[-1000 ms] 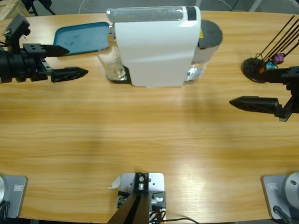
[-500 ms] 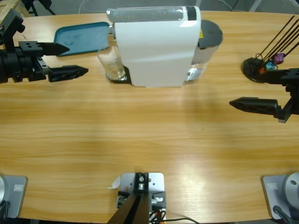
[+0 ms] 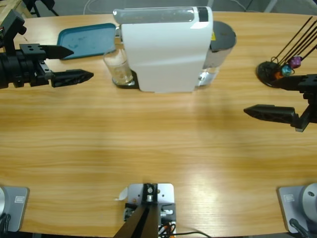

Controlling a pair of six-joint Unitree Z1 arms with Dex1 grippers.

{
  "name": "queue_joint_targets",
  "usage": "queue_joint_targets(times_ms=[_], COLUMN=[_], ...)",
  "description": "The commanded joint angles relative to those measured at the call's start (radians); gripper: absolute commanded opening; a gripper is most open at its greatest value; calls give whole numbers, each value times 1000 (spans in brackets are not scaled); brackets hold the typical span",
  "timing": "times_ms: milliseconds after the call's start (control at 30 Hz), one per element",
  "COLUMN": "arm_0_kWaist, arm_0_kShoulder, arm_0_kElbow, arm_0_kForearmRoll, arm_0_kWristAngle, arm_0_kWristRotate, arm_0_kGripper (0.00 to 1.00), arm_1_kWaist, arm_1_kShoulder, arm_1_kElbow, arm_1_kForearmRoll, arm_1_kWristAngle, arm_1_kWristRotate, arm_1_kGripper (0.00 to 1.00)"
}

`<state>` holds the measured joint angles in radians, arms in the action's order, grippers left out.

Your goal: Pour coffee

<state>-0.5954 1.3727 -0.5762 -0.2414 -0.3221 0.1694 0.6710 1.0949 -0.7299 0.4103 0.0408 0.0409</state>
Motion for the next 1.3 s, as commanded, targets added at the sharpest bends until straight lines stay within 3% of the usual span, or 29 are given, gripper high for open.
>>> queue_joint_targets(times_ms=[33, 1300], arm_0_kWaist=[-9, -7], arm_0_kShoulder=[2, 11], arm_0_kElbow=[14, 33], arm_0_kForearmRoll=[-7, -7], arm_0_kWristAngle=[12, 58], arm_0_kWristRotate=[-10, -10], arm_0_kGripper=[1000, 1000], arm_1_kWaist=[7, 7], arm_1_kShoulder=[-6, 42], arm_1_kElbow=[36, 32], arm_1_kForearmRoll=[-8, -7], arm_1_kWristAngle=[-10, -9], arm_1_kWristRotate=[-6, 3], arm_1_kGripper=[1000, 1000])
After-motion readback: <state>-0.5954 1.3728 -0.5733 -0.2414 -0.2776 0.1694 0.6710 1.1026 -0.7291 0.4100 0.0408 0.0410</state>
